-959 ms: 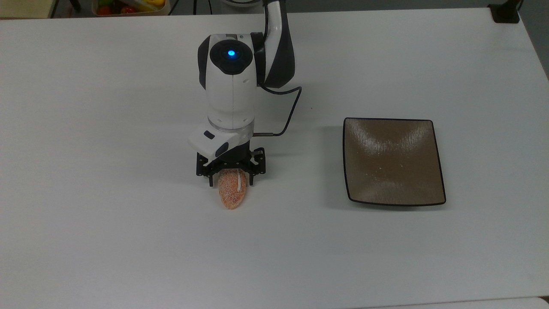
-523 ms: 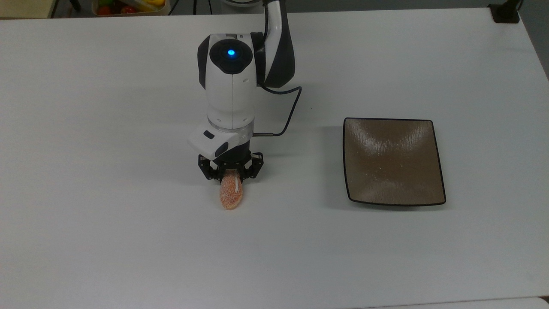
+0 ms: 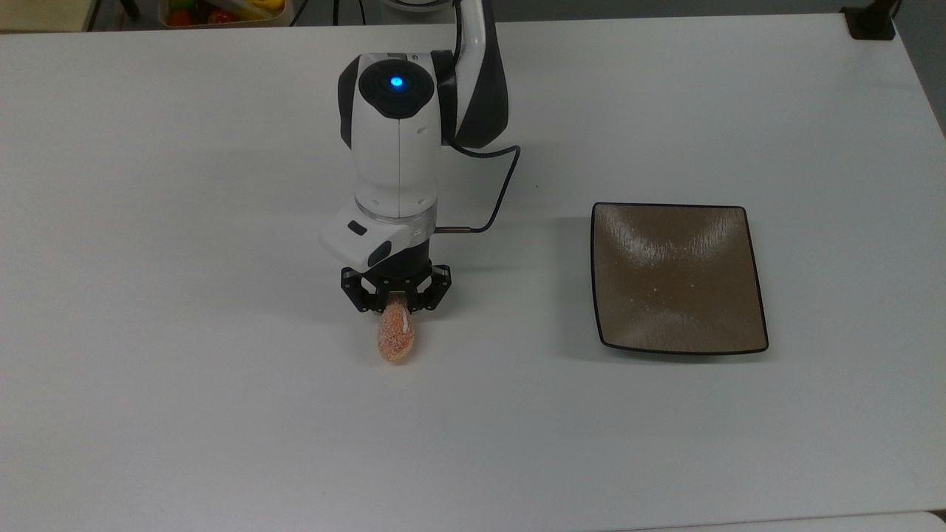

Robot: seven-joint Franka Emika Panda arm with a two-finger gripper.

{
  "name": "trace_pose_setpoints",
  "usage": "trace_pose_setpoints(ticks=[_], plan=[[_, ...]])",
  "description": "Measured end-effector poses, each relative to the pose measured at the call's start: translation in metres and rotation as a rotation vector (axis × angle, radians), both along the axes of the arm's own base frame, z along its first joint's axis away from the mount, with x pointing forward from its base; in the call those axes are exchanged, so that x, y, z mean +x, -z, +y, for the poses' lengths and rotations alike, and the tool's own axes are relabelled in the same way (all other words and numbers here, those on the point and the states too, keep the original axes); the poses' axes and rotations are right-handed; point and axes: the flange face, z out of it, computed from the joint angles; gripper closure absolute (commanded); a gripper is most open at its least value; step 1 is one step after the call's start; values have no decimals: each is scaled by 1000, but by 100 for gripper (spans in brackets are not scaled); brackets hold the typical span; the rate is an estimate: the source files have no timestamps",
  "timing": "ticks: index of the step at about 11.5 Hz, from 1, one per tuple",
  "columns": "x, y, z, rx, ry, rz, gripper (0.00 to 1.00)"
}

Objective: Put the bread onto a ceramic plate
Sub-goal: 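Close the gripper around the bread roll, then lift the bread roll and carry it over the square plate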

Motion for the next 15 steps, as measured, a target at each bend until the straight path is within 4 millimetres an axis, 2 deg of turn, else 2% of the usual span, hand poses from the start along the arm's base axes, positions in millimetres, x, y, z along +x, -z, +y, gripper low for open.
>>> trace_pose_setpoints(ticks=[3,5,7,9,11,13,15], plan=[[-5,-46,-1,-1,9,-16,94],[-17,-91,2,14,26,11,94],[-39,-137,17,39,28,67,93],[-64,-168,38,64,14,141,93],[-80,-178,62,73,-15,181,93],[-88,-174,92,77,-49,192,89],[-99,-164,135,85,-52,211,89]])
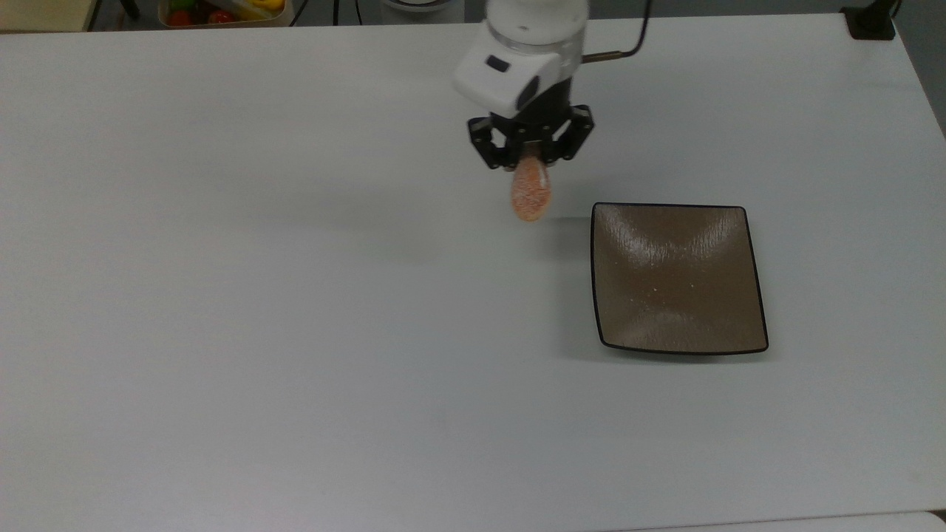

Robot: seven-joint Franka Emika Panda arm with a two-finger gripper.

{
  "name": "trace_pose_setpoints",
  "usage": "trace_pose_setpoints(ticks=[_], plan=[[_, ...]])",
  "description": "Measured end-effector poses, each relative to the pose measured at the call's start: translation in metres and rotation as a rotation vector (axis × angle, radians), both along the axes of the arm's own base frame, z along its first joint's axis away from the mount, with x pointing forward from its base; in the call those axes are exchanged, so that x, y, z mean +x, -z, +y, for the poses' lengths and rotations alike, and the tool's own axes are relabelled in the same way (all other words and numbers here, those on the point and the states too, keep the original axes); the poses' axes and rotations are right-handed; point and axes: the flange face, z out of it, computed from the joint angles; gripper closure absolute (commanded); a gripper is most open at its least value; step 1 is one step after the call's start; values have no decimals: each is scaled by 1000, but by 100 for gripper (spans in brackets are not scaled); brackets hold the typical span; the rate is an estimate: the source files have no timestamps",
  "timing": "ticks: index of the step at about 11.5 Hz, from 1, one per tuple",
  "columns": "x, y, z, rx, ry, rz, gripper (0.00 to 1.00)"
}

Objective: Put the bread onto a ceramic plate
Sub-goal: 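Lift the bread roll and carry it over the square plate, then lower the bread roll onto the plate and open the gripper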

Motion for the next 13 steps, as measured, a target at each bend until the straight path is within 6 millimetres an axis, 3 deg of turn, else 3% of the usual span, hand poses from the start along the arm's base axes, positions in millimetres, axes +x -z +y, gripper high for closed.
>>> trace_pose_setpoints(ticks=[4,7,9,13], plan=[[-14,24,88,56,-12,-66,87],[-15,65,138,105,-23,-126,86],[-8,89,150,110,-29,-134,86],[15,116,160,123,-41,-210,86]])
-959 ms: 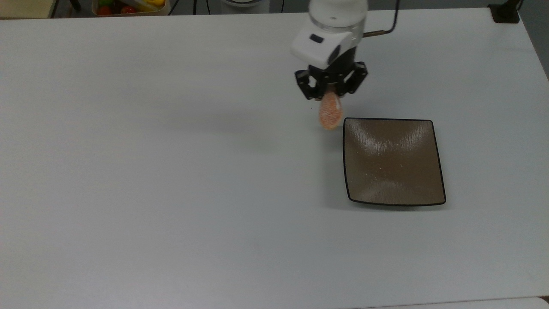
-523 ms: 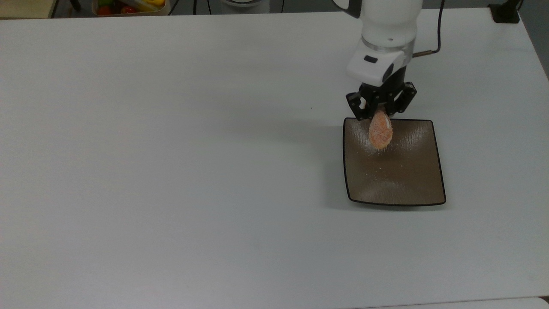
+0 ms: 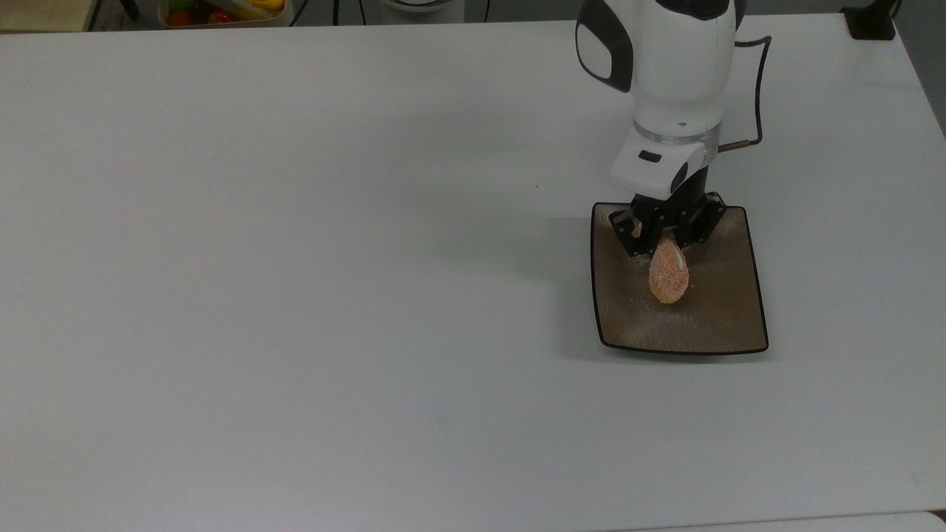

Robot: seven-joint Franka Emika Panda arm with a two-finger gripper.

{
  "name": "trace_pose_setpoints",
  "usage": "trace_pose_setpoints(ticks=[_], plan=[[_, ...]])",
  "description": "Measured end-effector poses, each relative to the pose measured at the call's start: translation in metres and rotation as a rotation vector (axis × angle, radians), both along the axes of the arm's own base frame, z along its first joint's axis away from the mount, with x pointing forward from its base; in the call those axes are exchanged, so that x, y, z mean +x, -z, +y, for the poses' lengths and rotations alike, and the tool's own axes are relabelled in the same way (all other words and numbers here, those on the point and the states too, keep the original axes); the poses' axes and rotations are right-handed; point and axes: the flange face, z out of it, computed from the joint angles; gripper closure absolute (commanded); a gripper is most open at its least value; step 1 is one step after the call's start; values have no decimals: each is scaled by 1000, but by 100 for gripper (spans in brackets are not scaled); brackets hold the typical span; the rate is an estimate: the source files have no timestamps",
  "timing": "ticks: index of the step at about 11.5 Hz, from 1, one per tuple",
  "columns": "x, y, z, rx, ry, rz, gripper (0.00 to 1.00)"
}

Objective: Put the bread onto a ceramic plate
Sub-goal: 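Lower the bread roll onto the plate and open the gripper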

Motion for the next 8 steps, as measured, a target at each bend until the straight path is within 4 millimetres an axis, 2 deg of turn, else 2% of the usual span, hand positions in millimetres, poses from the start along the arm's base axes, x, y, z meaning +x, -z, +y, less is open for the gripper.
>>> trace_pose_setpoints(ticks=[2,4,5,7,8], plan=[[4,21,3,4,-4,-15,84],[6,35,4,7,-4,-18,61],[6,40,4,7,-4,-18,43],[7,41,4,8,-4,-18,23],[7,40,5,9,-4,-19,17]])
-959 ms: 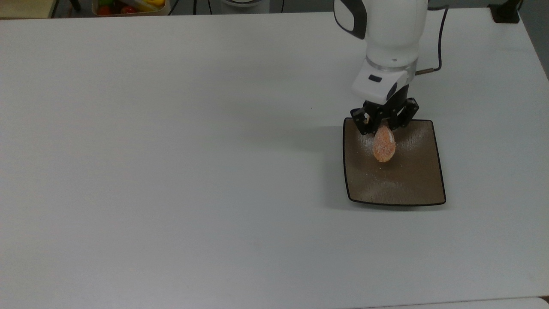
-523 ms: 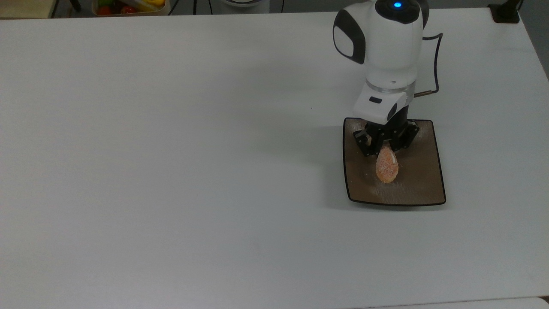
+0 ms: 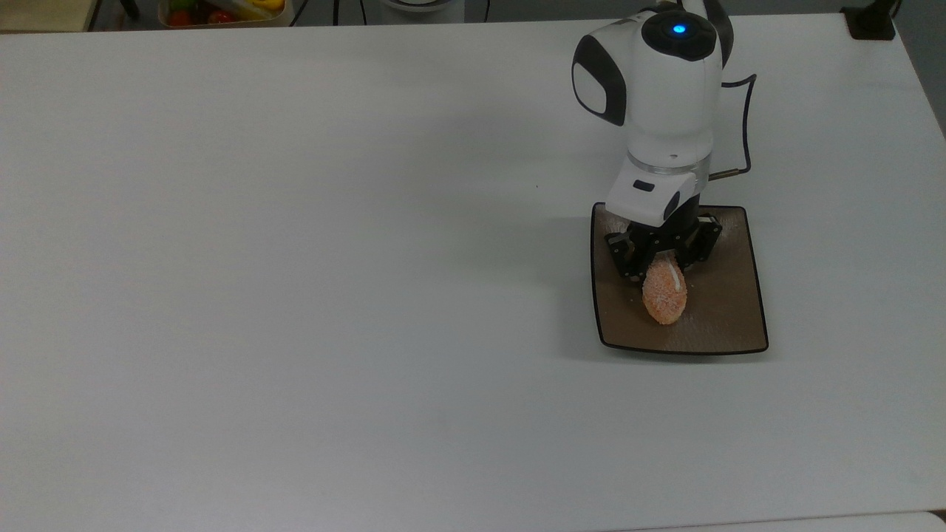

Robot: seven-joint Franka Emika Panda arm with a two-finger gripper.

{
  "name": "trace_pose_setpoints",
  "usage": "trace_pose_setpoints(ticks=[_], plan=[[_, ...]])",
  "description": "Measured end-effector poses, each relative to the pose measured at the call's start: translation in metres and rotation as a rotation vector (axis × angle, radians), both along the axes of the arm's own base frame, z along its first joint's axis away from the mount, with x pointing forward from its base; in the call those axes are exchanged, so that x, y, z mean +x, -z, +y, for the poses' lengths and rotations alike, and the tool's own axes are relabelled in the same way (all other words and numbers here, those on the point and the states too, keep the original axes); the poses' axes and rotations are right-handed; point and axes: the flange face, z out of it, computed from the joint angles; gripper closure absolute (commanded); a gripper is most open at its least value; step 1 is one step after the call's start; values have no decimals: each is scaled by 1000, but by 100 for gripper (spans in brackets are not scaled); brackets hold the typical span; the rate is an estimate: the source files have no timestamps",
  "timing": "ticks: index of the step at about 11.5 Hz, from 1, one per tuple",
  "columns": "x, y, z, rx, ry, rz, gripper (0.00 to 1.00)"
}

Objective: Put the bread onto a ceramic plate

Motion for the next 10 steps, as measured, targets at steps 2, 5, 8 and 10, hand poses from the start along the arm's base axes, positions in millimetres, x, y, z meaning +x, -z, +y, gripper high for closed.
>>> trace_pose_setpoints(ticks=[2,5,8,10], plan=[[0,-1,0,1,0,-1,1],[0,-1,0,1,0,-2,0],[2,-20,3,16,-2,-29,0],[0,-55,2,34,-2,-61,0]])
